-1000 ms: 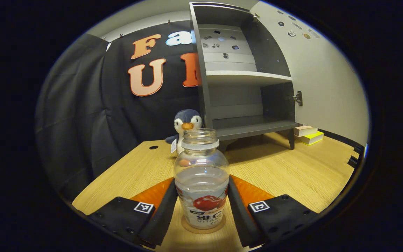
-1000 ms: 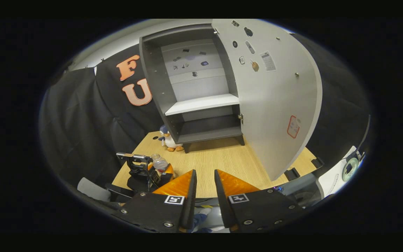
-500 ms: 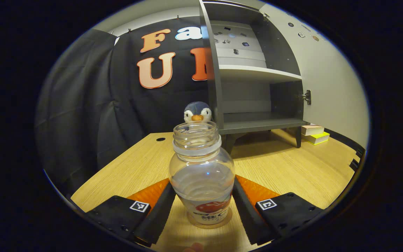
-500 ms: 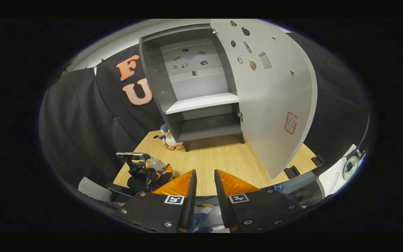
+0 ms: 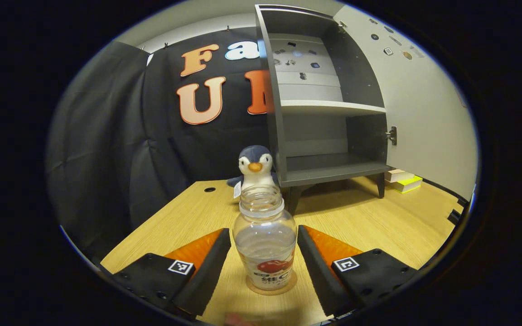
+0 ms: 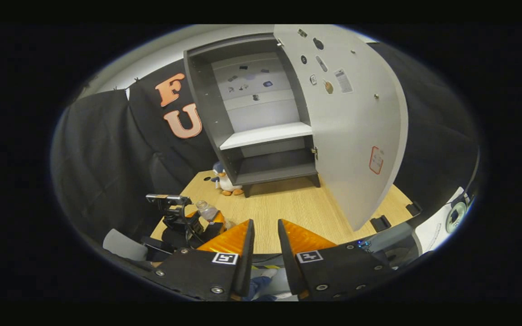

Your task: Open the cabinet door with the right hand, grasp the bottle in the cabinet with the left hand and place it on the coaster, then close the cabinet door with the right hand.

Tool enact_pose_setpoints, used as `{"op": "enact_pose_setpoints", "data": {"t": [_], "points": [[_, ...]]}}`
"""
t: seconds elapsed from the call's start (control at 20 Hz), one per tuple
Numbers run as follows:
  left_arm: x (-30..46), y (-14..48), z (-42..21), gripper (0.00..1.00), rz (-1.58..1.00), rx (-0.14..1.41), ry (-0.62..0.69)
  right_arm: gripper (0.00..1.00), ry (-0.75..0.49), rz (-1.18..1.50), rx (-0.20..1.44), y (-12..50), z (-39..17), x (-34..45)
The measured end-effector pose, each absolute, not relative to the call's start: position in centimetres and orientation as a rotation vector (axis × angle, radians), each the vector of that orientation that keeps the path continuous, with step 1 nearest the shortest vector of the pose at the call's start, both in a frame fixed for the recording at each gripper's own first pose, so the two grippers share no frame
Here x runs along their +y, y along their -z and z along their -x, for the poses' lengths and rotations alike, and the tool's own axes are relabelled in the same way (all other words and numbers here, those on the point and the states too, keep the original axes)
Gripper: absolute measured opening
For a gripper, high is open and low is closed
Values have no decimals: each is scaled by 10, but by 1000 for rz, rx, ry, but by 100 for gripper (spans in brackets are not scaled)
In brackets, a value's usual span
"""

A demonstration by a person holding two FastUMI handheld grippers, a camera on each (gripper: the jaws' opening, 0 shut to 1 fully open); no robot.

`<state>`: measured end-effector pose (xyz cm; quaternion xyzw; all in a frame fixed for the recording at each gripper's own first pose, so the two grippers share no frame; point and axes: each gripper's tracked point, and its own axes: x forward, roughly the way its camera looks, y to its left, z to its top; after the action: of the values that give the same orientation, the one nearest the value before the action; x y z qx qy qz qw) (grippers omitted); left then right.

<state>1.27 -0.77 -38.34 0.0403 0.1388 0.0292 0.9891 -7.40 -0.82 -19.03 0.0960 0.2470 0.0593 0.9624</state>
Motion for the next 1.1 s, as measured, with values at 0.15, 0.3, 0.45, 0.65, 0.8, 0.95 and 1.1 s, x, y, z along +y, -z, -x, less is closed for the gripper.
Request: {"op": "enact_pose_setpoints", "data": {"t": [0.15,0.3,0.45,0.65,0.8,0.95,1.1], "points": [[-7,363,-3,96,-80,261,-61,33,-120,-199,469,181,79,-13],[-10,337,6,96,-88,242,-66,33,-119,-208,424,165,85,-20],[-19,307,19,96,-72,222,-51,33,-109,-205,358,143,87,-35],[-37,267,10,96,-43,187,-12,33,-91,-190,255,103,86,-65],[-51,239,14,96,-17,175,21,34,-70,-158,178,70,81,-96],[-60,217,15,96,-22,159,30,36,-35,-146,110,41,73,-136],[-66,206,12,96,-37,155,34,37,4,-135,72,28,70,-180]]}}
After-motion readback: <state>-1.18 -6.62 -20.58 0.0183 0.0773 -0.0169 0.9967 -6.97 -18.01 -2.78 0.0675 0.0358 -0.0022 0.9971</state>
